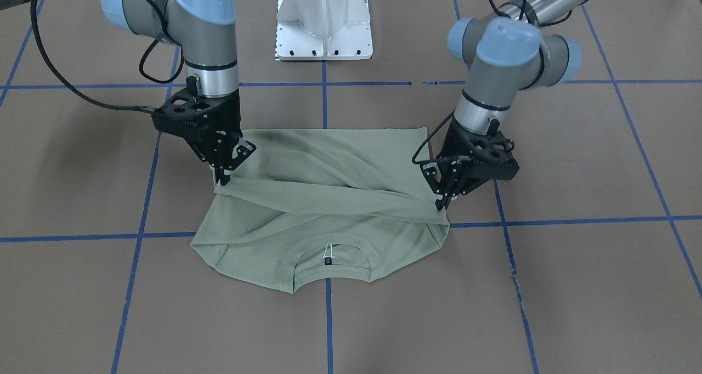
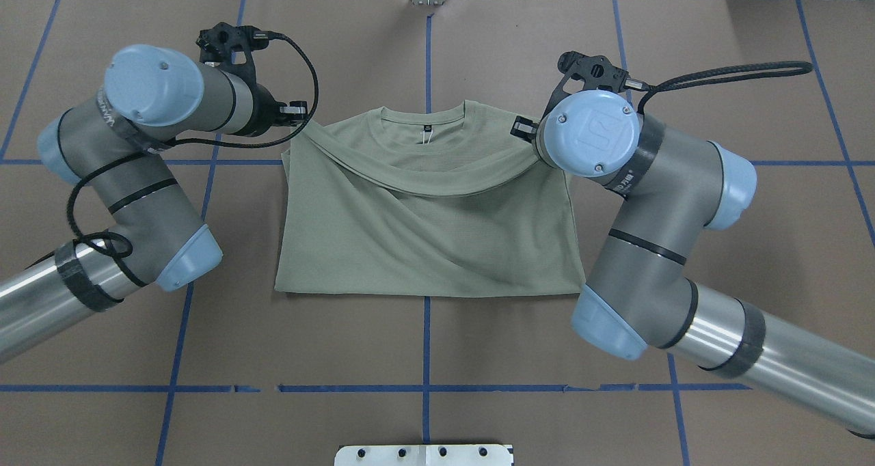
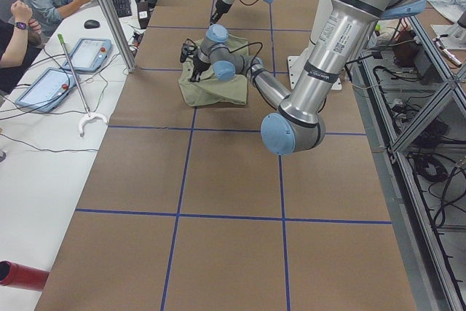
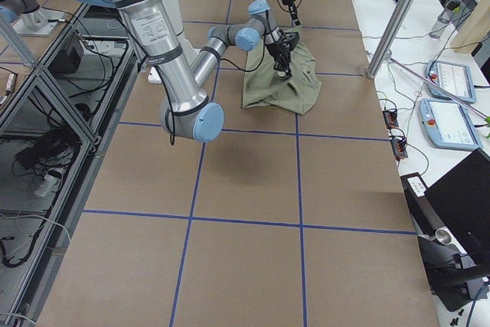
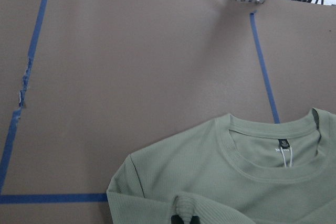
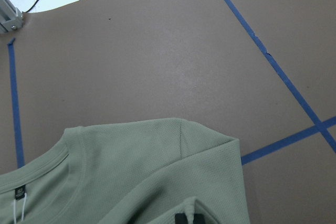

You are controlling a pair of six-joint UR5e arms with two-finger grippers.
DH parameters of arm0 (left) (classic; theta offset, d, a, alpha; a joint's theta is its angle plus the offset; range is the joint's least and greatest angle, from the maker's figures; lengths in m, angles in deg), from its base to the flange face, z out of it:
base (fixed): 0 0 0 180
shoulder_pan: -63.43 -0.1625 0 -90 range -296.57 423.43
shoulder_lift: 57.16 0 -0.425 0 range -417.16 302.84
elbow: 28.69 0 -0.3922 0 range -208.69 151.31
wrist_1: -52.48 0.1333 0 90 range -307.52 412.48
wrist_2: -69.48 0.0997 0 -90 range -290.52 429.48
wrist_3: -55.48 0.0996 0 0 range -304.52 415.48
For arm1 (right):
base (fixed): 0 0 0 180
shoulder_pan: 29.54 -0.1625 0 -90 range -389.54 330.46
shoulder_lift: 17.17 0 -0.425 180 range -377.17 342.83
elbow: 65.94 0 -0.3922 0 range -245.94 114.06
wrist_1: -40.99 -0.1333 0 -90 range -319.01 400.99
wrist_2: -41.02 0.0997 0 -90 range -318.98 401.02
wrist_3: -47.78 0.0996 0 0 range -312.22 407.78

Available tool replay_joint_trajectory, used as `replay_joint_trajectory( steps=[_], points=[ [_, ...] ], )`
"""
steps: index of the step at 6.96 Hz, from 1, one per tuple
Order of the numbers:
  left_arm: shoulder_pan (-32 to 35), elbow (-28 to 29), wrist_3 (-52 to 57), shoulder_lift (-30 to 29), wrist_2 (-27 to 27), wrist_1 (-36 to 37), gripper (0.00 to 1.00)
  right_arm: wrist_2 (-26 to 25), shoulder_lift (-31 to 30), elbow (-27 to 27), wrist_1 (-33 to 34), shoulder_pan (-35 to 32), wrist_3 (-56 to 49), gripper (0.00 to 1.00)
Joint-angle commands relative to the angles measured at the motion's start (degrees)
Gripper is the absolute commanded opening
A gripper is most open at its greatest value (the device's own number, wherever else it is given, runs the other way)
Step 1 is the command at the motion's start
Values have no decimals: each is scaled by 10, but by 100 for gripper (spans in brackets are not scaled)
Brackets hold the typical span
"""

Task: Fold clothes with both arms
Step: 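Lay the hem down beside the collar with both grippers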

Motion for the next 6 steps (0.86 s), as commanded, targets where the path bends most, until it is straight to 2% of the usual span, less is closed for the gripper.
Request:
replay_joint_trajectory(
  steps=[1, 6],
  points=[
    [0, 102, 6, -9, 3, -79, 0, 0, 13, 126, -111, -17, -12, 0],
    [-1, 98, 6, -9, 2, -80, 0, 15, 9, 132, -115, -48, -41, 0]
  ],
)
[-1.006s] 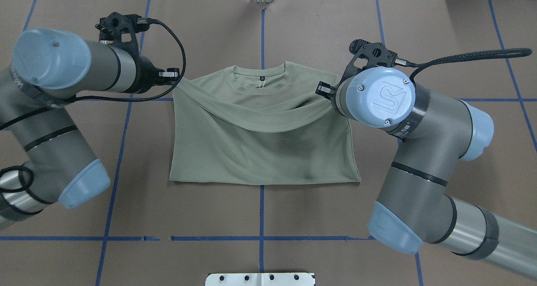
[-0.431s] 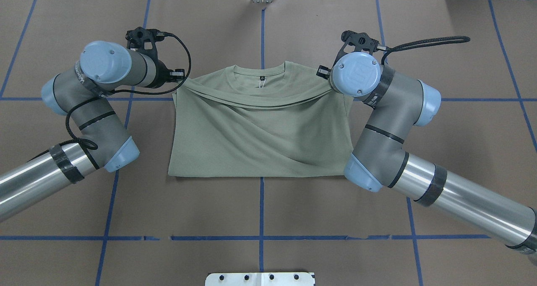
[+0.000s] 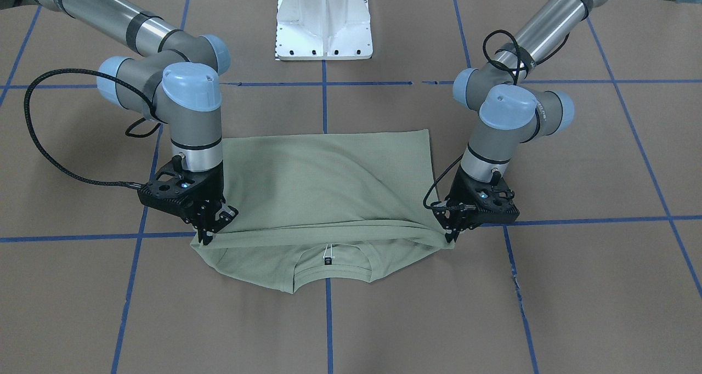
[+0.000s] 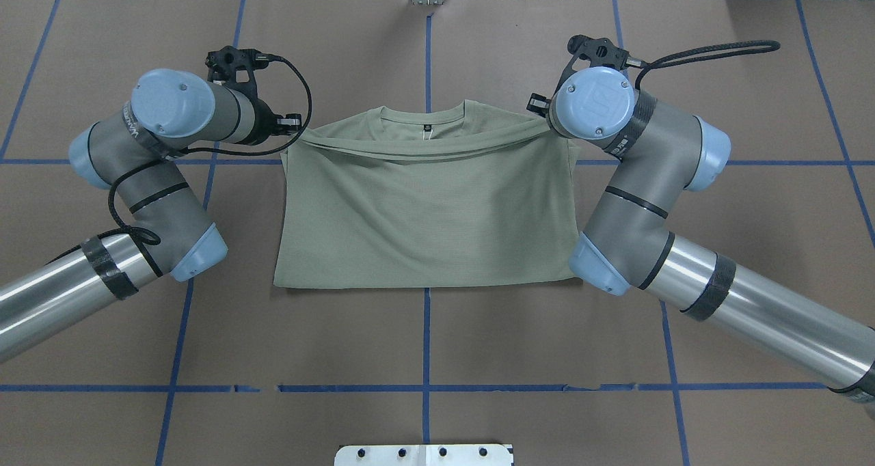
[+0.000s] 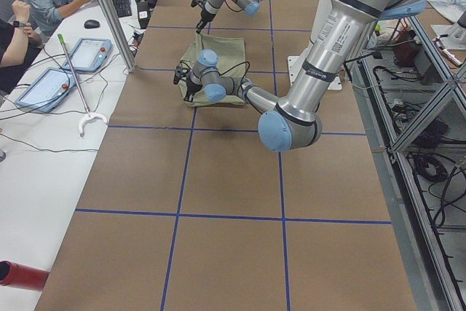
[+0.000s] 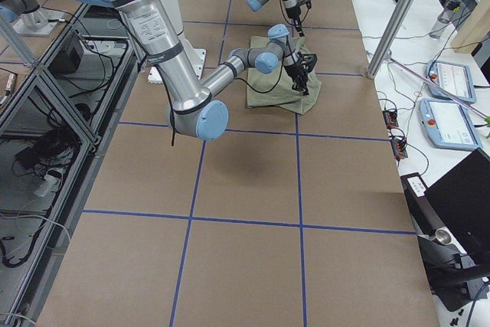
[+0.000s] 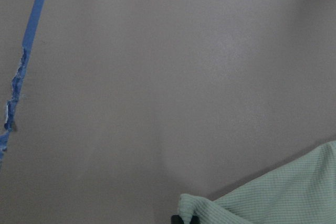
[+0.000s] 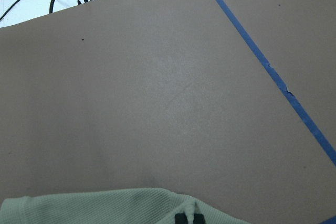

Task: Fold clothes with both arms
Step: 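Lay the hem down beside the collar with both grippers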

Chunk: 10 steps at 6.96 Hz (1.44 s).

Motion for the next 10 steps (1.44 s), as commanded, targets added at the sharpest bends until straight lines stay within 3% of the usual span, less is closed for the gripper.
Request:
replay_joint_trajectory(
  steps=[1, 2, 3, 5, 6, 8, 9, 10],
  points=[
    [1, -1, 0, 0, 0, 0, 0, 1, -4, 11, 0, -1, -5, 0],
    [1, -1, 0, 0, 0, -1, 0, 1, -3, 23, -1, 3, -5, 0],
    [0, -1, 9, 2, 1, -1, 99, -6, -1, 39, -3, 16, -3, 99],
    [2, -43, 69, 12, -4, 1, 100, 20, -5, 11, -3, 11, -55, 100],
    [2, -93, 71, 41, -9, 4, 100, 56, -25, -36, 0, 4, -84, 100],
    [-12, -216, 62, 144, -38, -8, 100, 63, -41, -63, -2, 5, -86, 100],
    [-52, -255, 33, 199, -32, -25, 100, 63, -41, -65, -2, 6, -85, 100],
    [-94, -252, -16, 231, -7, -73, 100, 63, -42, -66, -2, 6, -86, 100]
  ],
)
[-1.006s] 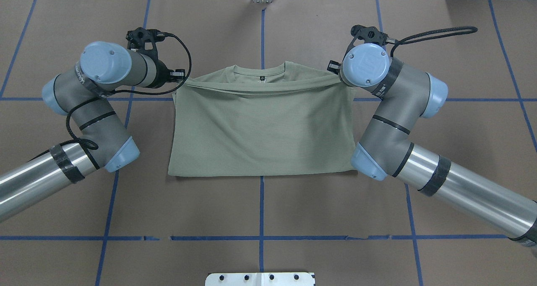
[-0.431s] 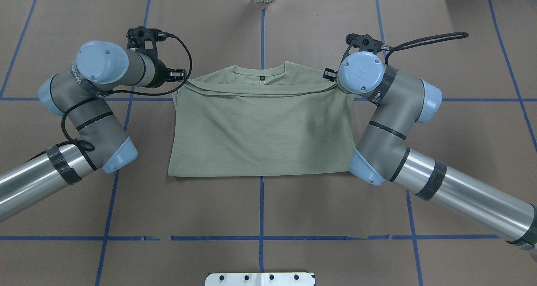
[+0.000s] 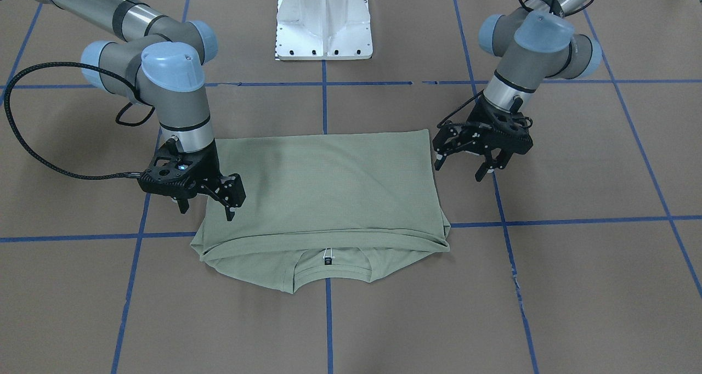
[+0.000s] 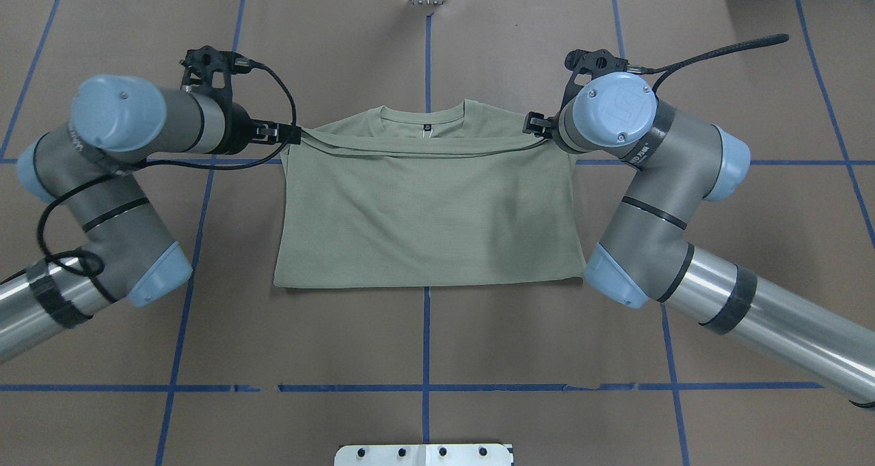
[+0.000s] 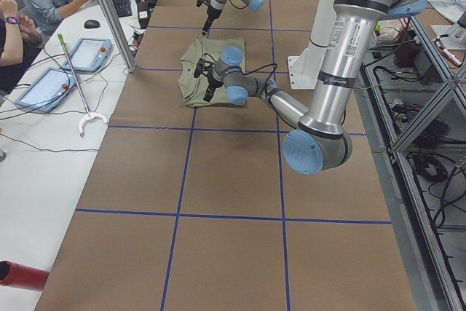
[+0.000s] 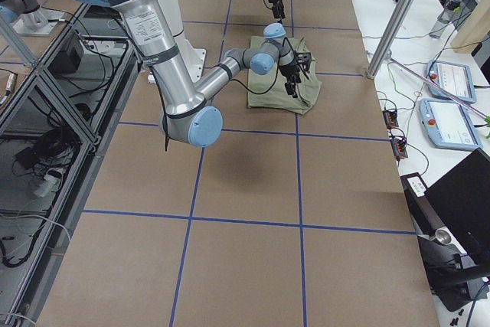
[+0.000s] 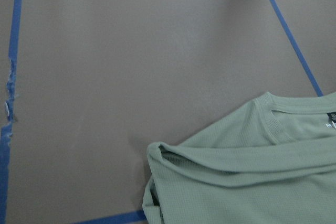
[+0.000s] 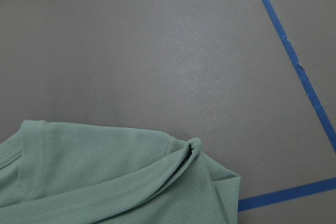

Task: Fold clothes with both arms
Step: 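Release the hem and pull the left gripper back toward the robot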

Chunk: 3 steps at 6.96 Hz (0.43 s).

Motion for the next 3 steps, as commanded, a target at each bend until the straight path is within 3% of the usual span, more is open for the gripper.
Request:
replay_joint_trajectory(
  steps=[1, 3],
  points=[
    [-94, -17, -81, 66, 71, -74, 97, 1, -1, -4, -1, 1, -1, 100],
    [-134, -15, -126, 63, 76, -75, 86, 1, 1, -3, -1, 2, -1, 100]
  ],
)
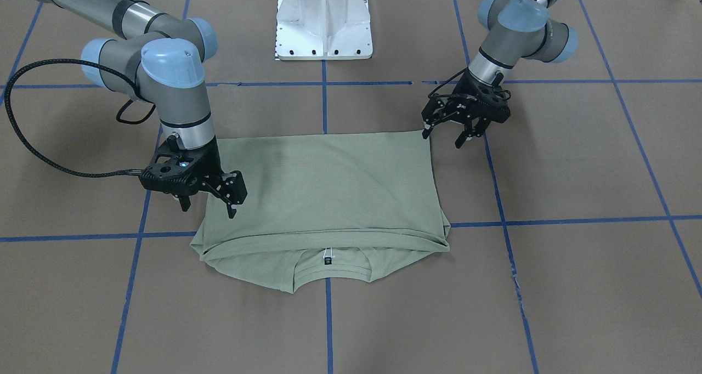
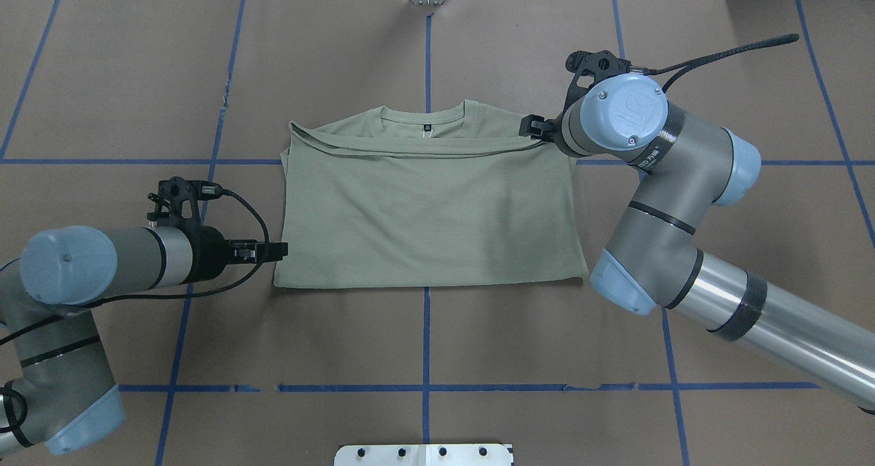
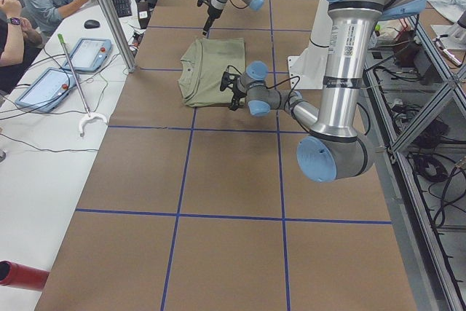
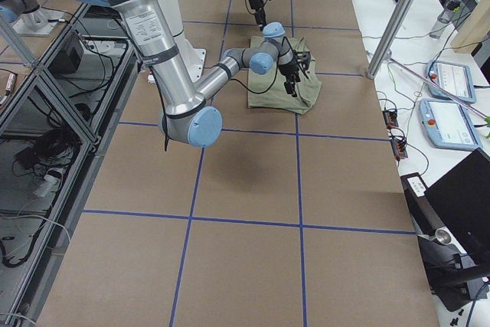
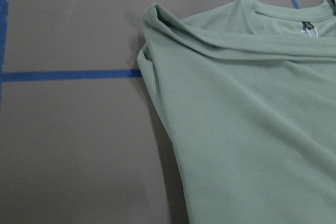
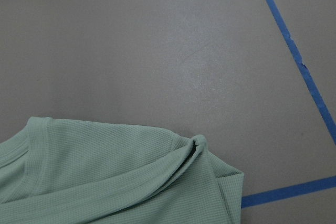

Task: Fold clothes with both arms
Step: 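Release the hem and pull the left gripper back toward the robot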

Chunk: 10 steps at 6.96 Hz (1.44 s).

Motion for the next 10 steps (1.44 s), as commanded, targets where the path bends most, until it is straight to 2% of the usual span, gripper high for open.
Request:
replay_joint_trajectory(
  steps=[1, 3, 4, 5, 6, 10],
  points=[
    [-37, 1, -23, 2, 9, -6, 83, 0, 1, 0, 0, 1, 0, 100],
    [-42, 1, -24, 1, 9, -6, 79, 0, 1, 0, 0, 1, 0, 100],
    [-42, 2, -28, -1, 8, -6, 64, 0, 1, 0, 0, 1, 0, 100],
    [-50, 5, -36, -1, 9, -6, 39, 0, 1, 0, 0, 1, 0, 100],
    [-52, 5, -36, -1, 9, -6, 31, 0, 1, 0, 0, 1, 0, 100],
    [-52, 6, -36, 1, 9, -4, 31, 0, 0, 0, 0, 3, 1, 100]
  ],
)
